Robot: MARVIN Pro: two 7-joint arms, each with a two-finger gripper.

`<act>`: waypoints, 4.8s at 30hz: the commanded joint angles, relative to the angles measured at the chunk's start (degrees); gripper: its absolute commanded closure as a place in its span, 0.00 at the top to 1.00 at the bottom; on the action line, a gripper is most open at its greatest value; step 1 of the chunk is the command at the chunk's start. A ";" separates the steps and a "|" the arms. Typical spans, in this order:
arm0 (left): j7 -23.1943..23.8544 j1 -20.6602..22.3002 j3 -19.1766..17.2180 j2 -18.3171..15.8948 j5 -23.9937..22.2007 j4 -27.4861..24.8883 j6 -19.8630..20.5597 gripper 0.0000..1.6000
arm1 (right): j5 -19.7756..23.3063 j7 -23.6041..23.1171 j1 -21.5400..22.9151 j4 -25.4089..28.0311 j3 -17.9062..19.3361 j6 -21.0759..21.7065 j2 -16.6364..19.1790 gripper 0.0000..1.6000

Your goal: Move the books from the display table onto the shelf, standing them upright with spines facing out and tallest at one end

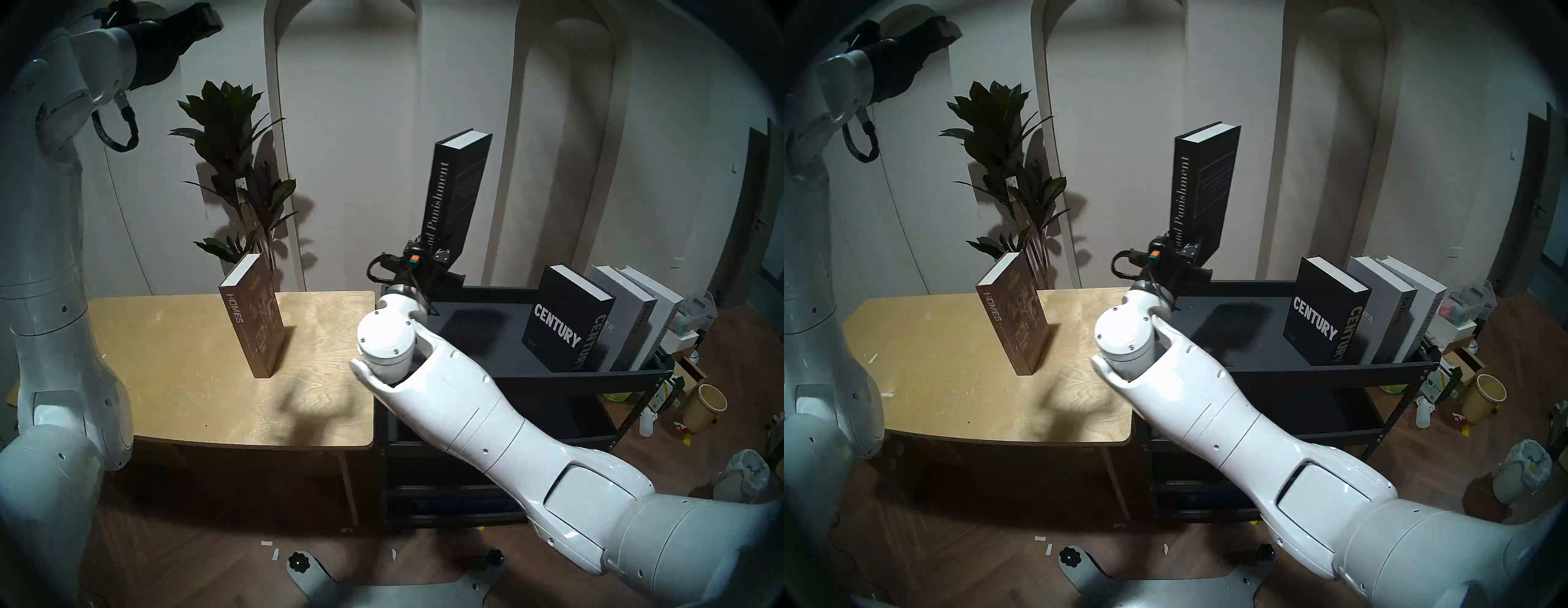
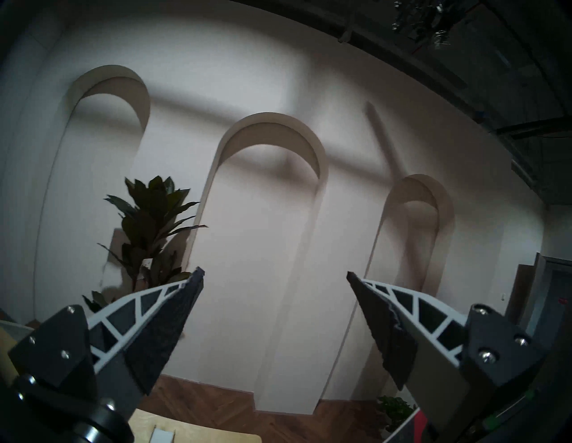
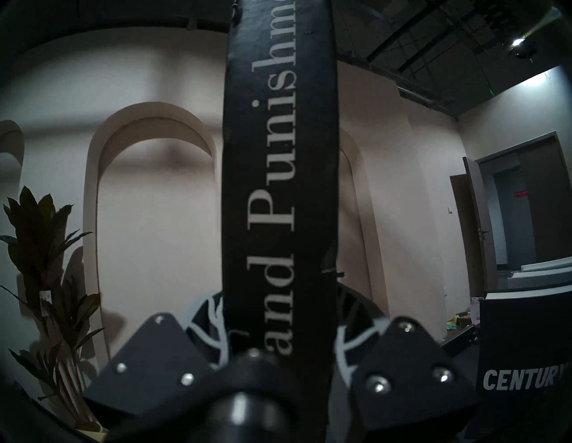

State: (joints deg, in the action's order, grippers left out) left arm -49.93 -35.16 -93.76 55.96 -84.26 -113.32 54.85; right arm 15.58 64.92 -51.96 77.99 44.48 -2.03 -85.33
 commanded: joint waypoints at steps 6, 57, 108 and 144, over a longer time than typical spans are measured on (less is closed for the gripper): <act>-1.68 -4.28 -2.21 -3.96 3.64 3.76 0.15 1.00 | 2.04 -7.64 4.33 9.02 6.08 0.73 9.66 0.00; -0.45 -24.19 -5.49 -11.59 16.14 6.71 -1.54 1.00 | 29.83 -33.41 -15.10 41.11 16.85 14.48 40.54 0.00; 11.82 -46.66 -7.79 -15.44 40.27 2.83 -32.76 1.00 | 32.10 -56.02 -31.45 33.20 23.09 2.52 48.01 0.00; 17.58 -45.79 -5.46 -15.93 43.37 7.41 -40.84 1.00 | 24.00 -54.87 -35.92 24.29 21.85 -10.90 44.70 0.00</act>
State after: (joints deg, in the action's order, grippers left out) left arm -32.55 -82.42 -98.60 40.65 -41.13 -105.96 14.68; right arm 38.97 8.73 -84.49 98.95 64.66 -11.45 -42.76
